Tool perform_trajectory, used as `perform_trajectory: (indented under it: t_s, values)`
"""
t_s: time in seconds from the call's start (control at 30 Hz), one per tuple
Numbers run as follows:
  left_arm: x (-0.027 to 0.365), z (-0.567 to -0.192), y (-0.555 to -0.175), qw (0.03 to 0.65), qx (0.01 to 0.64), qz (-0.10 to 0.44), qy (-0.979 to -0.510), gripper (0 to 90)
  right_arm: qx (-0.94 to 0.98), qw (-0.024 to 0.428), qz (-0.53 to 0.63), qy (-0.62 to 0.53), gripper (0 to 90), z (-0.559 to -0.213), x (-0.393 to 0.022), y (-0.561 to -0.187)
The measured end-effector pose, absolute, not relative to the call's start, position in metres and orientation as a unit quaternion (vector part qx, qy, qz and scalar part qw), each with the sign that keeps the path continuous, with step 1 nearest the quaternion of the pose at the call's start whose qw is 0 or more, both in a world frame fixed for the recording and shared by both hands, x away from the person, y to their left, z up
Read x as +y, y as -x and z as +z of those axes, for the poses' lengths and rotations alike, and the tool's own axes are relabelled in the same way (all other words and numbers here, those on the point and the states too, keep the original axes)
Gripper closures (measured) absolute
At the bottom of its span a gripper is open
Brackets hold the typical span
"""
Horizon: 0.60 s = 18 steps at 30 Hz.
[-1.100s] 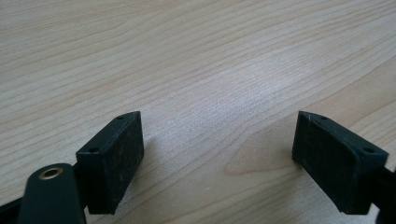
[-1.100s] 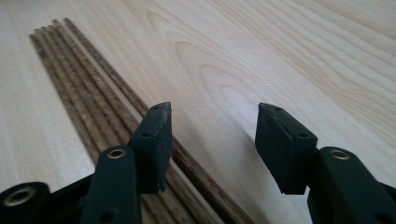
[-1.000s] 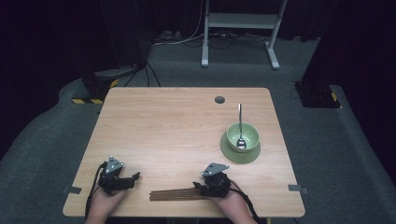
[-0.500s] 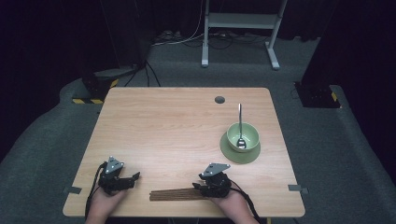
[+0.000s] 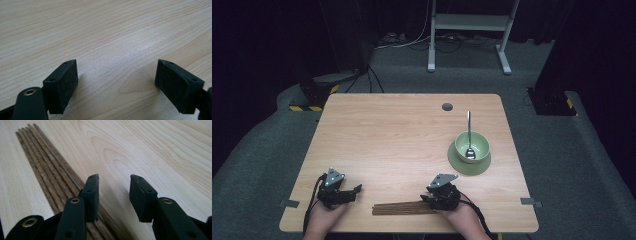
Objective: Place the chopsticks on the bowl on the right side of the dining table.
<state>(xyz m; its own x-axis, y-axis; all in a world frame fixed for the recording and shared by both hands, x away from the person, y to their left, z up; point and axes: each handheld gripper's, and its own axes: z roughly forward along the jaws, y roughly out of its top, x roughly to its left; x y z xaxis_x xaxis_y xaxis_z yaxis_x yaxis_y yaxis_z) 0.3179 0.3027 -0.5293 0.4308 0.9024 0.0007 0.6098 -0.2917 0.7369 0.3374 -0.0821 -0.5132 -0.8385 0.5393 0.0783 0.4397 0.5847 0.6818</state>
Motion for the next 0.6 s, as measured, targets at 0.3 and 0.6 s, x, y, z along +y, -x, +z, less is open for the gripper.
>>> perform_trajectory:
  t_s: [0.3, 0.6]
  values:
    - [0.303, -0.529, -0.318, 0.34, 0.488, 0.215, -0.774, 18.9, 0.886, 0.059, 0.375, -0.268, 57.7, -0.512, -0.079, -0.334]
    - [0.303, -0.529, -0.318, 0.341, 0.488, 0.215, -0.774, 19.3, 0.891, 0.038, 0.369, -0.26, 59.5, -0.515, -0.076, -0.333]
